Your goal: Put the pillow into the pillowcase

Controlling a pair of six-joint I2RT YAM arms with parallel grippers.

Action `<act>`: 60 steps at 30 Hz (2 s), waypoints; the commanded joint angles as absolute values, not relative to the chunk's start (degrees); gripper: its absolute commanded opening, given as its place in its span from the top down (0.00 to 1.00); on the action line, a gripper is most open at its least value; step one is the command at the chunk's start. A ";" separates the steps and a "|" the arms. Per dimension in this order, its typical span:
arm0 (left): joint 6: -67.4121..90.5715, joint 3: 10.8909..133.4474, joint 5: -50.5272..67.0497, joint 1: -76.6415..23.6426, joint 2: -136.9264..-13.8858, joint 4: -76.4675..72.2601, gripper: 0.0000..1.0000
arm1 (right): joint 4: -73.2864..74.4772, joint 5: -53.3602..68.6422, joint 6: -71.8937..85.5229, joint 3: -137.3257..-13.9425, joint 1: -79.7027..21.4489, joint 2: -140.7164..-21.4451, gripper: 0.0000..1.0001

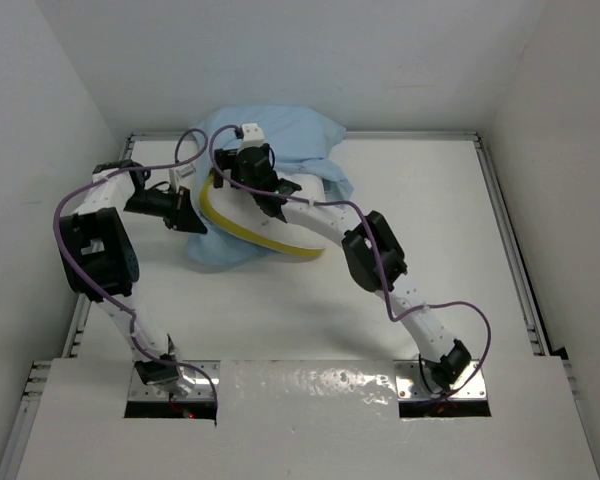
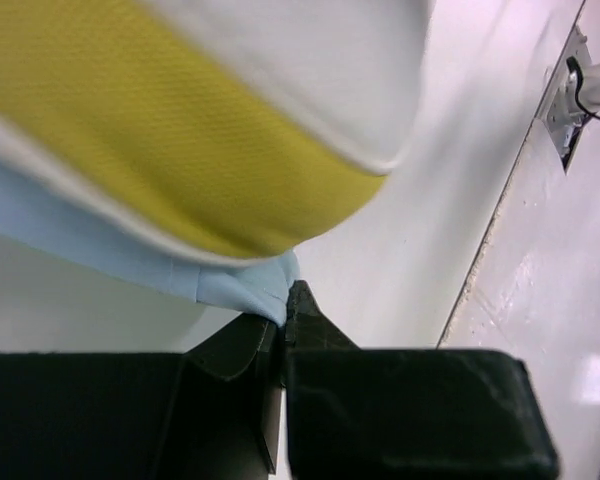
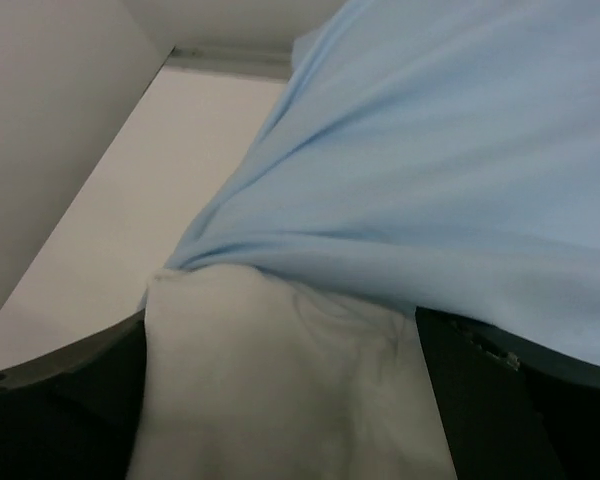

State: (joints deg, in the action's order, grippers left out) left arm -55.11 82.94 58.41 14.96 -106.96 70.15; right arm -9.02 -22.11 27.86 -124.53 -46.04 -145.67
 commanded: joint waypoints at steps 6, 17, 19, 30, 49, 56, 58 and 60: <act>-46.86 87.79 47.07 21.18 -107.49 70.07 0.75 | 0.08 -0.98 24.97 -107.68 -43.77 -121.40 0.01; -40.52 115.73 27.18 6.89 -110.03 61.44 0.26 | 16.52 5.09 17.40 -88.97 -31.77 -98.01 0.49; -38.51 116.54 29.43 0.63 -112.13 59.43 0.22 | 13.56 5.80 18.54 -85.53 -23.87 -96.86 1.00; -49.39 123.93 28.30 -25.74 -124.36 71.19 0.00 | 10.37 16.17 24.18 -89.73 -5.89 -118.64 0.32; -32.98 103.98 4.49 -30.77 -132.71 46.86 0.17 | -11.87 15.73 40.08 -83.23 -8.00 -132.19 0.81; -17.69 114.52 17.75 -20.49 -129.15 43.11 1.00 | -14.85 21.61 36.48 -70.61 -9.31 -120.36 1.00; -15.22 115.22 15.75 -18.99 -122.91 39.48 1.00 | -13.19 24.52 32.63 -67.08 -10.98 -116.12 1.00; -15.03 115.49 10.75 -19.07 -119.72 34.55 1.00 | -11.95 25.66 30.68 -61.10 -14.14 -108.75 1.00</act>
State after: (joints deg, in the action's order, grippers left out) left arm -20.34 113.45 20.05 -22.02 -128.73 51.18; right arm -12.71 20.97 35.75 -65.69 -9.93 -118.78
